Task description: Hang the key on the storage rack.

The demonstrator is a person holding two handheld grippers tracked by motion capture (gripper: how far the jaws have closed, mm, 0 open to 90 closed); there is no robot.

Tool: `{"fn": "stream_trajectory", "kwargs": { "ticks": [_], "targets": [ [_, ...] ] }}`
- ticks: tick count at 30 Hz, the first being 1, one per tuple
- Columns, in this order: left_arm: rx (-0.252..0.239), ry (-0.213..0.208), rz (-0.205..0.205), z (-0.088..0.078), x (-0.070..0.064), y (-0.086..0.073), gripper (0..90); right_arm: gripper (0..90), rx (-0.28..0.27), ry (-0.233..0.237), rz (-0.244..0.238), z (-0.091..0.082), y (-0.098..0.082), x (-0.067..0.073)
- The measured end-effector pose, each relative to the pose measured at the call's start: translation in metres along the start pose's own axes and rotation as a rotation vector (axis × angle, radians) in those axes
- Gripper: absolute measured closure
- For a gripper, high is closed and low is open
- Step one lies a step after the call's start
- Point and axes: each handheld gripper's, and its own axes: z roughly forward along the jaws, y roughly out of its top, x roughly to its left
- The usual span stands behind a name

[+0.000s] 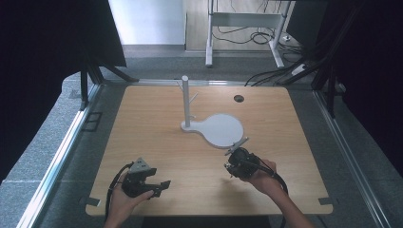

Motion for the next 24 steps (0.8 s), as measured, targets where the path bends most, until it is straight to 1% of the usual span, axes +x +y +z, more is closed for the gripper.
{"fn": "stream_trajectory", "kwargs": {
  "ticks": [9, 15, 21, 24],
  "targets": [
    [0.008, -0.002, 0.004, 0.002, -0.001, 0.0, 24.2, 84.1, -0.027, -0.011, -0.007, -0.005, 0.01, -0.003],
    [0.012, -0.002, 0.005, 0.002, -0.001, 0.0, 24.2, 84.1, -0.059, -0.02, 0.001, -0.009, 0.02, -0.008],
    [0.01, -0.003, 0.003, 0.002, -0.001, 0.0, 24.2, 84.1, -0.075, -0.022, 0.005, -0.012, 0.026, -0.011],
    [0.011, -0.002, 0.004, 0.002, -0.001, 0.0, 24.2, 84.1, -0.083, -0.032, 0.007, -0.013, 0.031, -0.013]
  ]
}}
